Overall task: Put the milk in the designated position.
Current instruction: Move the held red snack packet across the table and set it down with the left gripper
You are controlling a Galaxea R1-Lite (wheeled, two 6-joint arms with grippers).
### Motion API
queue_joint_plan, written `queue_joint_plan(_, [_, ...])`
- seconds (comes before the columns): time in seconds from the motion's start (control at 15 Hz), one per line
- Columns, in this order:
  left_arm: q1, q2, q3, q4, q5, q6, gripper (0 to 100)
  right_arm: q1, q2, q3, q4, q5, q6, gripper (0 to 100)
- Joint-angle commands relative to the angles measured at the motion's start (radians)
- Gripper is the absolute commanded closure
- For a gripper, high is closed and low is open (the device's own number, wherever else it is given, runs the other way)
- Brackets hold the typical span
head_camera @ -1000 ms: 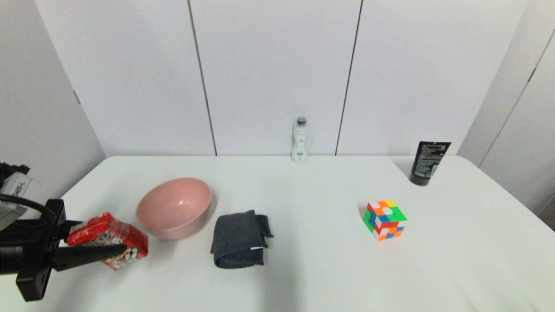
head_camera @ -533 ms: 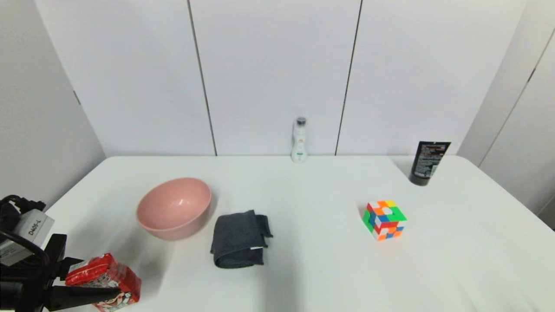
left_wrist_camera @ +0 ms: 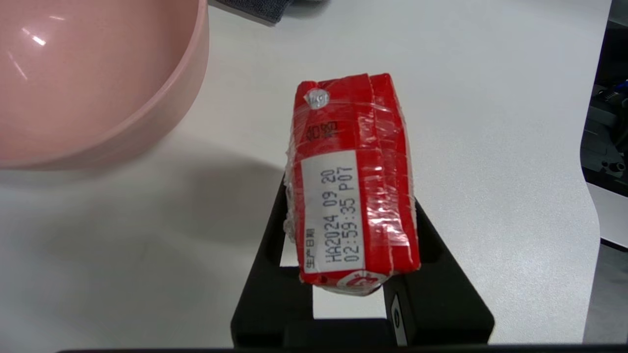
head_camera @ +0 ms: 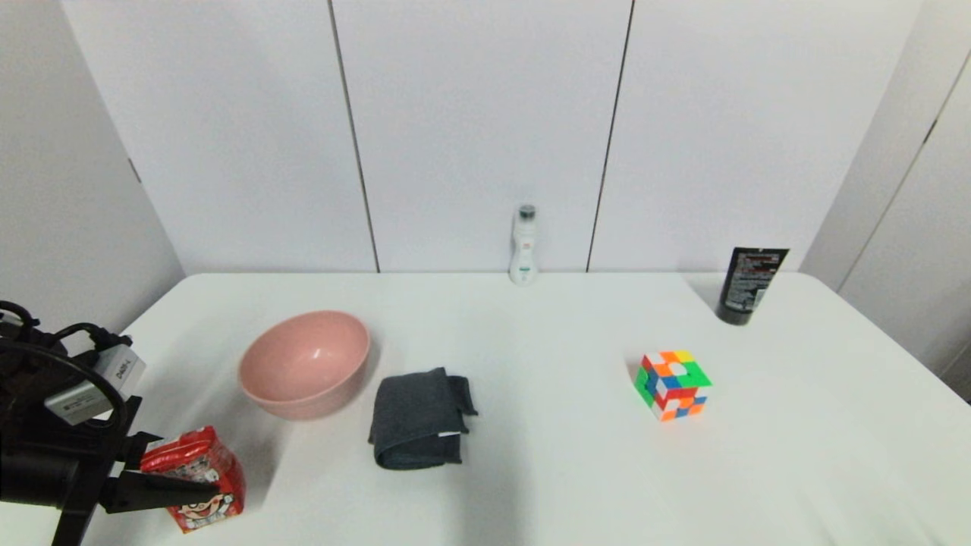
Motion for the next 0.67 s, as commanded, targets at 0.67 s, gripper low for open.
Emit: queue_joint_plan(0.67, [-0.136, 0.158, -0.094, -0.11, -0.007, -0.091, 100, 0.0, 0.001, 0.0, 0.0, 0.0, 0.001, 0])
